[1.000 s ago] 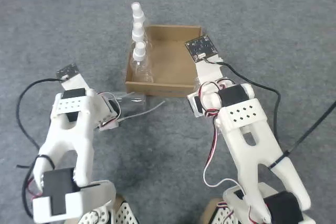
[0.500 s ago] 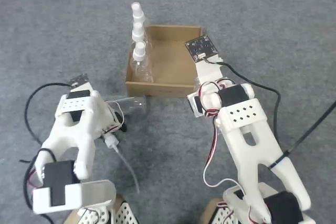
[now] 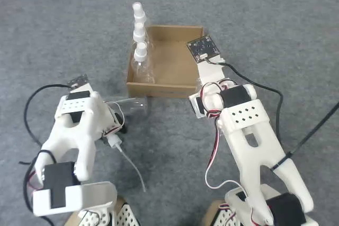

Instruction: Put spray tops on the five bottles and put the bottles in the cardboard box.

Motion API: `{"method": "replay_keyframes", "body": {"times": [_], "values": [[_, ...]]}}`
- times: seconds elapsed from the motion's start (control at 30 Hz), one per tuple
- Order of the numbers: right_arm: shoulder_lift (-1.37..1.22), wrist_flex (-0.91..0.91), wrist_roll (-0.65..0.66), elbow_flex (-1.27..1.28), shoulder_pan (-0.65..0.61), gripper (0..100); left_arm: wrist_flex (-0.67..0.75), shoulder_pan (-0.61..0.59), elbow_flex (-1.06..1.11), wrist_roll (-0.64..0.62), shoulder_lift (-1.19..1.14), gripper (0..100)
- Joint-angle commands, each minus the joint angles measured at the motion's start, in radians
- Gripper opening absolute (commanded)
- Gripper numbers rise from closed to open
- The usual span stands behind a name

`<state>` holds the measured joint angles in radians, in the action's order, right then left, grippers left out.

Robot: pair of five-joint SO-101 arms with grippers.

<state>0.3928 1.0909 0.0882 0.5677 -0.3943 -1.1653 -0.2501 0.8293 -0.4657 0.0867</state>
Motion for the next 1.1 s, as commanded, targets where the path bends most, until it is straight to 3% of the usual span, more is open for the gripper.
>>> {"method": "replay_keyframes", "body": {"times": [0.0,0.13,0.47,0.8,1.07], "values": [[0.045,-0.015,-0.002,-0.005,0.013,11.8,0.003,0.000,-0.027,0.005,0.006,12],[0.045,-0.015,-0.002,-0.005,0.013,11.8,0.032,0.002,-0.025,0.006,0.006,2],[0.045,-0.015,-0.002,-0.005,0.013,11.8,-0.015,0.006,-0.038,0.008,0.031,1],[0.045,-0.015,-0.002,-0.005,0.013,11.8,-0.031,0.002,0.101,0.060,0.344,1],[0.045,-0.015,-0.002,-0.005,0.013,11.8,0.064,-0.002,0.246,0.057,0.583,1]]}}
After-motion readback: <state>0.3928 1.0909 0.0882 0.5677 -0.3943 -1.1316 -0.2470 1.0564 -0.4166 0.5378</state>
